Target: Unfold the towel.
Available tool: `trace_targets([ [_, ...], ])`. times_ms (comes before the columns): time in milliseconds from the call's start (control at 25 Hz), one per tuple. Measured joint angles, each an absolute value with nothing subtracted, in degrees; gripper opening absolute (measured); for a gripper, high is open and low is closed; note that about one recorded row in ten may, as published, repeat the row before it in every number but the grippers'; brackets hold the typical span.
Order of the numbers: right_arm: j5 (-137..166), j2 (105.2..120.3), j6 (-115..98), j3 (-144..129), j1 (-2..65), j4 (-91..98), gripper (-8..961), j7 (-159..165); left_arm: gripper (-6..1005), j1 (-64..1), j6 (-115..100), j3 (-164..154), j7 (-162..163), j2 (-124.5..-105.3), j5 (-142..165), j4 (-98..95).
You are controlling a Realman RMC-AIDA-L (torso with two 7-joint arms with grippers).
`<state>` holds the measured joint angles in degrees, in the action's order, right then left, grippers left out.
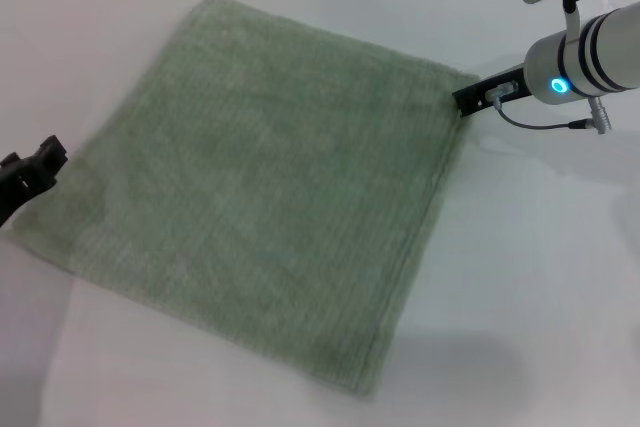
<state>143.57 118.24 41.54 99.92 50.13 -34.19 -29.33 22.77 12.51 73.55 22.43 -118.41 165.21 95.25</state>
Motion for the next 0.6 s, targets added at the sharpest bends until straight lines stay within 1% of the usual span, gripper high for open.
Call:
trace_targets([
  [160,143.6,118.27,41.6,100.0,50.1,-34.3,34,-29.3,403,23.3,11.9,74.1,22.1,-118.49,165.3,96.3],
  [360,143.7,118.34,40.7,99.8,48.9,-37.2,35,-29.5,606,22.1,7.4,72.9,14.1,-118.41,165.4,97.2],
  [400,143.7,118.40,40.1,99.7,48.1,-39.1,35,-29.6,663,21.5,5.4,72.5,10.5,-118.44,165.4,96.7],
  [440,143.7,118.46,38.2,99.6,45.9,-43.9,35,-29.7,720,19.7,-0.8,71.7,1.6,-118.61,165.4,94.6],
  [480,143.7,118.46,38.2,99.6,45.9,-43.9,35,-29.7,778,19.7,-0.8,71.7,1.6,-118.61,165.4,94.6],
  [520,143.7,118.51,36.9,99.6,44.5,-46.8,35,-29.9,835,17.9,-10.2,71.2,-6.3,-118.69,165.4,90.9],
  [560,143.7,118.60,35.8,99.6,43.1,-49.5,35,-30.2,838,17.9,-10.2,71.2,-6.3,-118.69,165.4,90.9],
  [600,143.7,118.76,34.0,99.4,41.3,-53.0,36,-31.1,841,17.0,-16.3,71.0,-9.4,-118.72,165.3,88.0],
])
